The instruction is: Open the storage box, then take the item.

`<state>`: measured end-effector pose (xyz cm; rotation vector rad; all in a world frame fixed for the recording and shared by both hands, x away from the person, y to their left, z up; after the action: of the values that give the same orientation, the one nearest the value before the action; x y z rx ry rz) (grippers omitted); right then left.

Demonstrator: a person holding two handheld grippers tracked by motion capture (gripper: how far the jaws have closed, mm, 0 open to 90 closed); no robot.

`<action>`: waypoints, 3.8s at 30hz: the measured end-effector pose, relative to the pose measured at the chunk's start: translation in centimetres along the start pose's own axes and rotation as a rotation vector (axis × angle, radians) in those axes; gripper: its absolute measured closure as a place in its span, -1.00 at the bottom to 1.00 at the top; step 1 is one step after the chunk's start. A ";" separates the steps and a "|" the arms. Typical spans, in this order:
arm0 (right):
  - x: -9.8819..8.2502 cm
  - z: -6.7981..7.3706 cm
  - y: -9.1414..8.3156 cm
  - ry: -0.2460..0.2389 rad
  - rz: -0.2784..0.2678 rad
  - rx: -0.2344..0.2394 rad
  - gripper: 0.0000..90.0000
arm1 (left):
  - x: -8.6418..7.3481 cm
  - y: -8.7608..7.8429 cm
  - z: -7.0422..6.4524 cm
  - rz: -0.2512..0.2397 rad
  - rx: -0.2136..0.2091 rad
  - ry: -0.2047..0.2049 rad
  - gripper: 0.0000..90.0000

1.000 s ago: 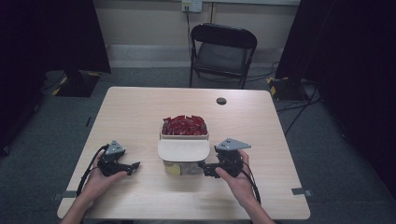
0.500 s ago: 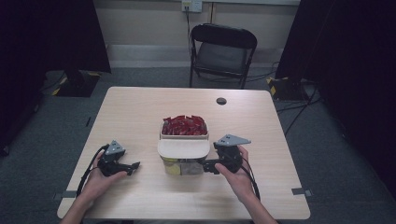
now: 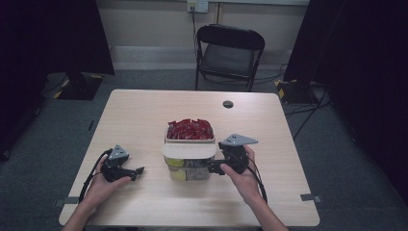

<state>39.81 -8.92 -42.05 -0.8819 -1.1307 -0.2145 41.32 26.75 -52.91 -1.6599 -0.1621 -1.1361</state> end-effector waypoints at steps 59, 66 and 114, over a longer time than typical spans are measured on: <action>2.8 -1.8 0.6 0.044 -0.045 0.011 -0.68 | 0.0 0.0 0.0 0.000 0.000 0.002 -0.70; 3.4 -2.2 0.7 0.050 -0.056 0.009 -0.68 | 0.0 0.0 0.0 -0.001 0.000 0.000 -0.70; 4.1 -3.8 2.0 0.099 -0.062 -0.015 -0.70 | 1.3 -1.8 -0.3 -0.046 -0.023 -0.051 -0.52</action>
<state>45.42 -9.14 -40.09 -0.8420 -1.0663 -0.3146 40.70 26.73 -50.76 -1.7138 -0.2214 -1.1347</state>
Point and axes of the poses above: each handheld gripper's, and its own axes: y roughly forward along the jaws, x roughly out of its top, z roughly to its left, the point moved 4 cm from there along y, roughly forward along the jaws, and after that the axes turned 2 degrees about x, right-handed, at the moved point
